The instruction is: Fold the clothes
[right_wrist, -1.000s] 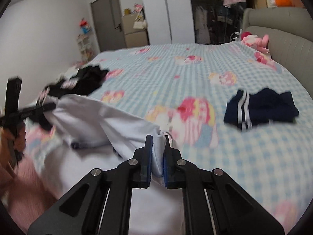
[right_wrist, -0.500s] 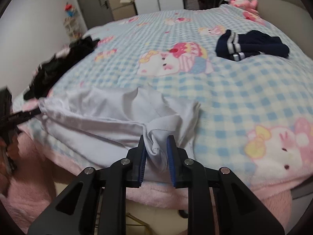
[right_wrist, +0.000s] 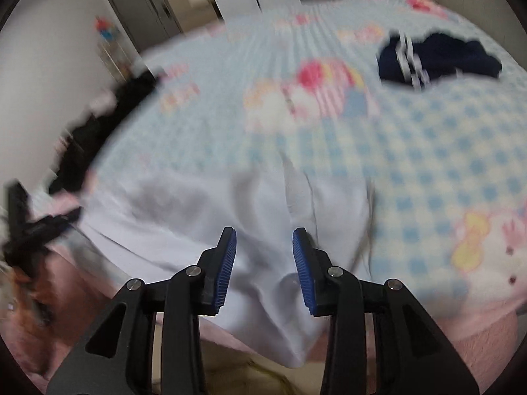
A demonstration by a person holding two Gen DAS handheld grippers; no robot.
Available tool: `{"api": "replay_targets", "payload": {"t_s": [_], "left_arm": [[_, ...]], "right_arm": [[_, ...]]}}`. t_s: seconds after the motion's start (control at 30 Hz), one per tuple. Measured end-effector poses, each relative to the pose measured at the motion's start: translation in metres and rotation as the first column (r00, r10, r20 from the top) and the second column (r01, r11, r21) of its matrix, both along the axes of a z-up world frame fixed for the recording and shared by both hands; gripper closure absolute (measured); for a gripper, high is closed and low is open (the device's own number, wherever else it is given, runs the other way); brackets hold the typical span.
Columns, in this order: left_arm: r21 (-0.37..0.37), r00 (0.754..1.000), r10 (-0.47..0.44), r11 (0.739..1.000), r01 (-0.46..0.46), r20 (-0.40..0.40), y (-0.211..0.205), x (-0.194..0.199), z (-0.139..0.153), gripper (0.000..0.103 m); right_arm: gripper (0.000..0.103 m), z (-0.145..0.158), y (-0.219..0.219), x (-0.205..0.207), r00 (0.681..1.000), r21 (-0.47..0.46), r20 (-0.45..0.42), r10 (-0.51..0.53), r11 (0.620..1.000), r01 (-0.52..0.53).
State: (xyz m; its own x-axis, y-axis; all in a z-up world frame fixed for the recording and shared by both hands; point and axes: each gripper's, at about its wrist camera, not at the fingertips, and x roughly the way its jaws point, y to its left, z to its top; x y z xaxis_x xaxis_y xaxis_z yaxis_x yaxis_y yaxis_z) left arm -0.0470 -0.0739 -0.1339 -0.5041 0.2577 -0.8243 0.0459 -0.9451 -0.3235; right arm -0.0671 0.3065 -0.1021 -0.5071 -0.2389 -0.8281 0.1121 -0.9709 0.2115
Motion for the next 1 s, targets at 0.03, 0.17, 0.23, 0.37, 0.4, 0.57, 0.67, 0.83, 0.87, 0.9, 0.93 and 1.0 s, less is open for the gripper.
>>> {"api": "replay_targets", "payload": {"t_s": [0.03,0.17,0.23,0.37,0.4,0.57,0.67,0.83,0.87,0.9,0.93,1.0], "left_arm": [[-0.027,1.0,-0.01,1.0,0.01,0.01,0.001,0.004,0.001,0.06],[-0.083,1.0,-0.022,0.996,0.021,-0.01,0.001,0.013,0.016,0.057],[0.04,0.997,-0.022,0.999,0.025,-0.072,-0.007,0.015,0.027,0.058],[0.308,0.991,0.033,0.951,0.01,-0.133,-0.03,-0.004,0.033,0.058],[0.294,0.991,0.03,0.956,0.009,-0.128,-0.03,-0.011,0.031,0.058],[0.261,0.996,-0.072,0.962,0.083,-0.052,-0.006,-0.04,0.009,0.064],[0.189,0.993,-0.096,0.976,0.107,-0.066,0.01,-0.046,0.004,0.077],[0.077,0.991,-0.085,0.993,0.093,-0.1,0.005,-0.072,0.016,0.092],[0.054,0.992,-0.073,0.995,0.079,-0.102,0.001,-0.078,0.018,0.096],[0.03,0.994,-0.043,0.998,0.046,-0.098,-0.005,-0.083,0.019,0.096],[0.005,0.996,-0.01,1.0,0.01,-0.093,-0.011,-0.088,0.019,0.096],[0.004,0.997,0.057,0.998,-0.057,-0.056,-0.028,-0.092,0.016,0.096]], "right_arm": [[0.07,-0.004,0.003,0.003,1.0,0.018,0.009,-0.006,1.0,0.006],[0.07,-0.006,0.021,0.012,0.999,0.029,0.022,-0.044,0.999,0.044],[0.067,0.001,0.027,0.015,0.998,0.054,0.004,-0.07,0.996,0.07],[0.066,0.016,0.04,0.013,0.995,-0.021,-0.013,-0.104,0.994,0.104],[0.066,0.016,0.042,0.01,0.994,-0.049,-0.003,-0.111,0.993,0.111],[0.065,0.0,0.028,0.001,0.997,-0.013,0.041,-0.07,0.997,0.07],[0.063,-0.012,0.021,0.001,0.995,0.057,0.066,-0.071,0.996,0.067],[0.058,-0.012,0.019,-0.001,0.996,0.178,0.052,-0.074,0.982,0.063],[0.058,-0.012,0.021,-0.002,0.995,0.177,0.052,-0.079,0.982,0.069],[0.058,-0.012,0.022,-0.003,0.995,0.176,0.053,-0.085,0.982,0.074],[0.058,-0.012,0.024,-0.004,0.995,0.176,0.055,-0.089,0.981,0.078],[0.056,-0.014,0.028,-0.004,0.994,0.181,0.06,-0.095,0.98,0.083]]}}
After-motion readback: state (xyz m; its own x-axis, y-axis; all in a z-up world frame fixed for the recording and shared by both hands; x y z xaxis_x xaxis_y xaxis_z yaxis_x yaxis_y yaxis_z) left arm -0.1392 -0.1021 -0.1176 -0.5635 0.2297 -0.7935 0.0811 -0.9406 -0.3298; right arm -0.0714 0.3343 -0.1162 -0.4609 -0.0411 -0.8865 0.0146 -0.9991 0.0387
